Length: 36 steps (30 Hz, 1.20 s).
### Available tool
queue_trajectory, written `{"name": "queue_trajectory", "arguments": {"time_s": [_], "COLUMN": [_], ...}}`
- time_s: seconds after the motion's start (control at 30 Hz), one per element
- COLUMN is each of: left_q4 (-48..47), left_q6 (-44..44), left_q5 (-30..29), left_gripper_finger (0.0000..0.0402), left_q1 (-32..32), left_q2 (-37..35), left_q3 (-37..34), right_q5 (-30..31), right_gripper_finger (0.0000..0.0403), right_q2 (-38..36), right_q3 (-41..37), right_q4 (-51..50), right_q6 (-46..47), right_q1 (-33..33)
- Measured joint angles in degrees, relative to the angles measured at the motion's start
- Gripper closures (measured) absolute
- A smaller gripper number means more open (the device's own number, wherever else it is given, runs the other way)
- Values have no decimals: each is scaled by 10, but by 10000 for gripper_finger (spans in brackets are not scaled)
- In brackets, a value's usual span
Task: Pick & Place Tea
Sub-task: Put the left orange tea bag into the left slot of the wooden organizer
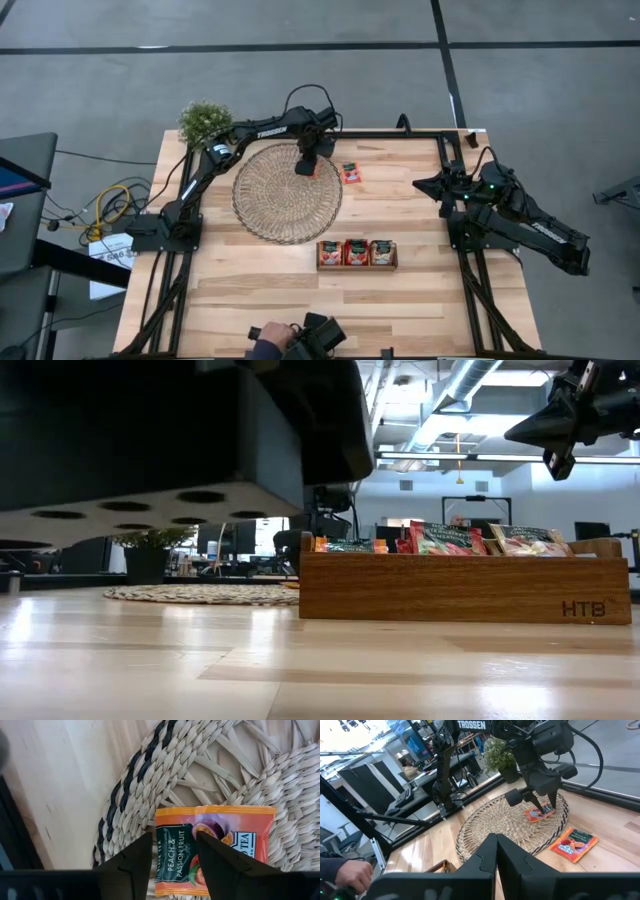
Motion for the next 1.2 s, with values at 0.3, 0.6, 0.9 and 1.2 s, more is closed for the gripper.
{"name": "queue_trajectory", "arguments": {"time_s": [0.3, 0.6, 0.9, 1.2], "left_q4": [18, 15, 20, 0], "left_q6": [-27, -23, -24, -35], "left_q5": [-31, -65, -127, -203], "left_gripper_finger": [258, 303, 395, 401], "left_q1": [-1, -16, -28, -51], "left_q2": [0, -1, -1, -26], "left_q3": [0, -1, -1, 16], "right_q5": [0, 0, 0, -1], "right_gripper_finger": [403, 403, 403, 403], "right_q2": [0, 0, 0, 0], "right_q3": [0, 0, 0, 0], "right_q4": [0, 0, 0, 0], "right_q6": [0, 0, 0, 0], "right_q1": [0, 0, 0, 0]}}
